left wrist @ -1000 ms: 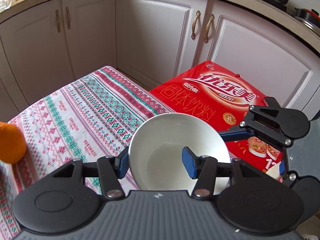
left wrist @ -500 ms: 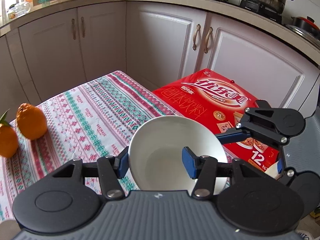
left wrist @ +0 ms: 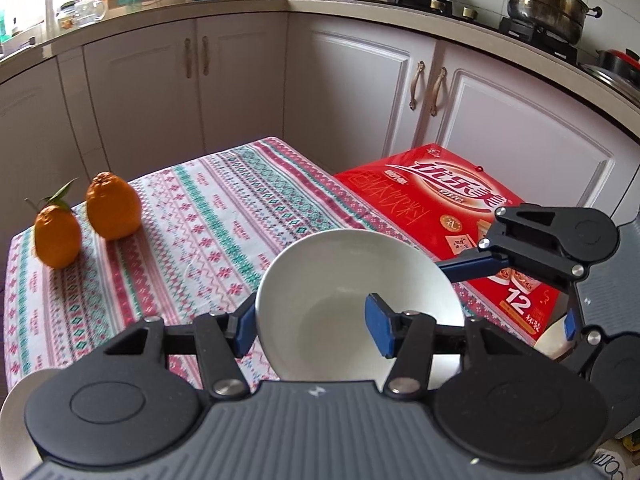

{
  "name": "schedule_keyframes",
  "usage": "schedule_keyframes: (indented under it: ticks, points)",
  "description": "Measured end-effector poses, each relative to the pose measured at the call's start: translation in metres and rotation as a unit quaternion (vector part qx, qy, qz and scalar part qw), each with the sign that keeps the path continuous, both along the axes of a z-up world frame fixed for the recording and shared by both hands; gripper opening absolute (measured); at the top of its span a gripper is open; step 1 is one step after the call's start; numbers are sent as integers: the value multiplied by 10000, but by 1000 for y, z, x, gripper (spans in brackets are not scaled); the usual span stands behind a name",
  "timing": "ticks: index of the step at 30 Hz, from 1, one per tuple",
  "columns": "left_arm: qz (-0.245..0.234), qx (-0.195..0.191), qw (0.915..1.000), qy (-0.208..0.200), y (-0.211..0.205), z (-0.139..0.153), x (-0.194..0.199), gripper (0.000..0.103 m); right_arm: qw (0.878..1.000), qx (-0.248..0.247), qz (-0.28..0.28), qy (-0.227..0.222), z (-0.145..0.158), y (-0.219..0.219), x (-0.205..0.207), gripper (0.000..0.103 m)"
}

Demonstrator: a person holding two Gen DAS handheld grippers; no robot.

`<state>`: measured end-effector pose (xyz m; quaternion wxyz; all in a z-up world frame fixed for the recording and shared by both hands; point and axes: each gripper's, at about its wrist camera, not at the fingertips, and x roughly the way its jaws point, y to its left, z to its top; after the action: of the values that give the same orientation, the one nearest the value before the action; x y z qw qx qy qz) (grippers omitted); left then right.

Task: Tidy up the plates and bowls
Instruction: 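Lift the white bowl with the left gripper and carry it to the bowl stack, then lower the bowl onto the bowl stack and open the left gripper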

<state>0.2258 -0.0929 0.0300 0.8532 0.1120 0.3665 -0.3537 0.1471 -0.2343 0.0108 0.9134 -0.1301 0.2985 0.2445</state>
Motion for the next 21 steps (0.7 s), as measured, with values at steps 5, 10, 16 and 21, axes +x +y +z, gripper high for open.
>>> schedule_keyframes:
  ticks: [5,10,16,21]
  points:
    - [118,24,9999,-36,14,-1,-9,54,9999,5,143,28,0,13,-5,86]
    - [223,-3,9997,28,26,-6,-16,54,9996,7,254,112,-5,25,-8,87]
    - [260,-4,9996,117,33,-16,-21,54,9991,1,350,235,-12,31,-10,87]
    - [288,6,9995,152,35,-22,-24,54,9987,7,370,338,-18,32,-10,87]
